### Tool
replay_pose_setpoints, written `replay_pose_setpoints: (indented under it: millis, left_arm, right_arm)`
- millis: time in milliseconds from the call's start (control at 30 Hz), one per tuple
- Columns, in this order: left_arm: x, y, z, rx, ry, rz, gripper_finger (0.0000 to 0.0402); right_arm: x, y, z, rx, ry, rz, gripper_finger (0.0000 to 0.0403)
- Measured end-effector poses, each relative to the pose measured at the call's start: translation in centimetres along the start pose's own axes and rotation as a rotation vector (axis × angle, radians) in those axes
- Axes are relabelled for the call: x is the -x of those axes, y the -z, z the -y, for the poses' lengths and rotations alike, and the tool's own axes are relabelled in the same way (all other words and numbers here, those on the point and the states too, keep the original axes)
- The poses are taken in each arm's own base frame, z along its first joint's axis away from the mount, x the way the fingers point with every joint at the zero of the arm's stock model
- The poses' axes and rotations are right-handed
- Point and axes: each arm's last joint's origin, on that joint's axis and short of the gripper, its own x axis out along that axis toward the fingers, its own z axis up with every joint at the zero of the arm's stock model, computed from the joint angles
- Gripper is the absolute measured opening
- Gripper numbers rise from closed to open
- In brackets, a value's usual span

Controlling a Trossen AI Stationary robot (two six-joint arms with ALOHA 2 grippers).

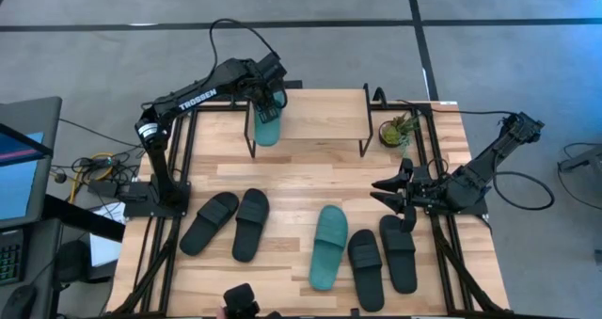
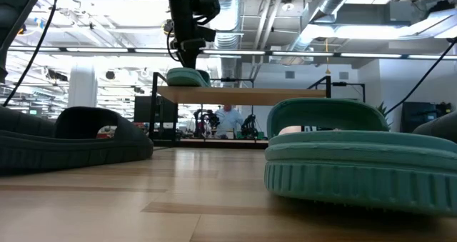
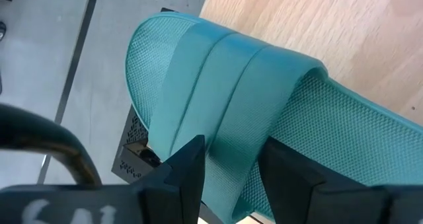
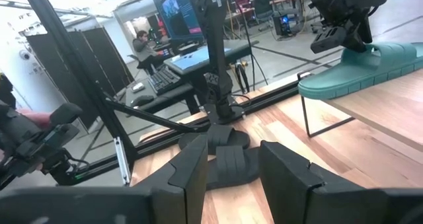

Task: Pick and place slides into the shelf
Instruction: Put the left green slide on the shelf

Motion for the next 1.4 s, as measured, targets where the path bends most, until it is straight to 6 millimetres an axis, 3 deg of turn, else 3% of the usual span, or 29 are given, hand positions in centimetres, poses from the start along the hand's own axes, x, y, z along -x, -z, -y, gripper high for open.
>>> replay_pose_setpoints:
  millis: [700,1400]
  left_arm:
    - [0.3,-0.2,1.1,-0.075,0.032,0.008,0.0165]
    - [1.0,-0.3,3.0,-0.117,0.0,-0.011,0.0167]
  right_arm:
    - [0.0,0.1,0.1,0.014,0.004,-0.011,0.0122]
    - [0.0,0.2,0.1,0.016,0.004,-0.014,0.0122]
